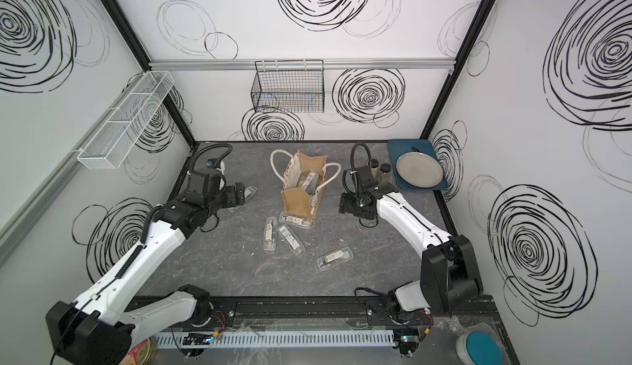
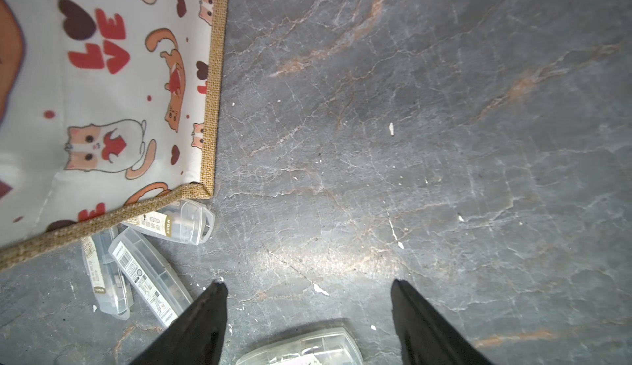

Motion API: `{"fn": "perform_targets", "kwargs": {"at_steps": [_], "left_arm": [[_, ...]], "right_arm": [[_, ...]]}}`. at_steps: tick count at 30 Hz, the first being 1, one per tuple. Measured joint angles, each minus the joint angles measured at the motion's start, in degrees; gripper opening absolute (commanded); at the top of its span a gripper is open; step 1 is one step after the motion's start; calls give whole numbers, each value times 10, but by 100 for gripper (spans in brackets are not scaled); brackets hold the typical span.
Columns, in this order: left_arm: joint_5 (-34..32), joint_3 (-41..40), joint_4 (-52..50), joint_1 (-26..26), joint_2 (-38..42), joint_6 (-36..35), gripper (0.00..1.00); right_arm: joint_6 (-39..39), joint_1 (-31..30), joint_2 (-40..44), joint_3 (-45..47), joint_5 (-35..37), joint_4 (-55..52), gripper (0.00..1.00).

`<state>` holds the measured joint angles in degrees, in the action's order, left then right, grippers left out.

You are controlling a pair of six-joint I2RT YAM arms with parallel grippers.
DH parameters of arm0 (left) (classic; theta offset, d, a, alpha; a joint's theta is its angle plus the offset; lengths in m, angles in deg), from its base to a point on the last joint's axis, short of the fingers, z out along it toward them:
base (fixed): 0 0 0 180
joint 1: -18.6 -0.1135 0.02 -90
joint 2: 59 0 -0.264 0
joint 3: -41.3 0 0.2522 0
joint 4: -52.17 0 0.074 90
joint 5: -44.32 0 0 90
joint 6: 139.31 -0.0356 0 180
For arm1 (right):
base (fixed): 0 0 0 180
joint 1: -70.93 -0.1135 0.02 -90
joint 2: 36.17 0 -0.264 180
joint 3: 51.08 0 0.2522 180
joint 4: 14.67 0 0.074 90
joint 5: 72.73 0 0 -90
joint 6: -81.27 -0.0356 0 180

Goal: Put the compass set into the canvas bag
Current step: Pick up the compass set at the center of the board.

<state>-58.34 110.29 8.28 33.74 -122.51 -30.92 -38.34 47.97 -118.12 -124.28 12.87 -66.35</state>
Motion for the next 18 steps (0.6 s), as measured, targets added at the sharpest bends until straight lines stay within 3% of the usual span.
{"fn": "perform_targets", "kwargs": {"at_steps": [4, 18], "left_arm": [[8, -7, 7, -30, -48, -19, 100], [33, 17, 87, -79, -257, -74, 99]], "right_arm": [[-1, 7, -12, 9, 0, 3, 80], [-2, 32, -76, 10, -7, 26, 80]]}}
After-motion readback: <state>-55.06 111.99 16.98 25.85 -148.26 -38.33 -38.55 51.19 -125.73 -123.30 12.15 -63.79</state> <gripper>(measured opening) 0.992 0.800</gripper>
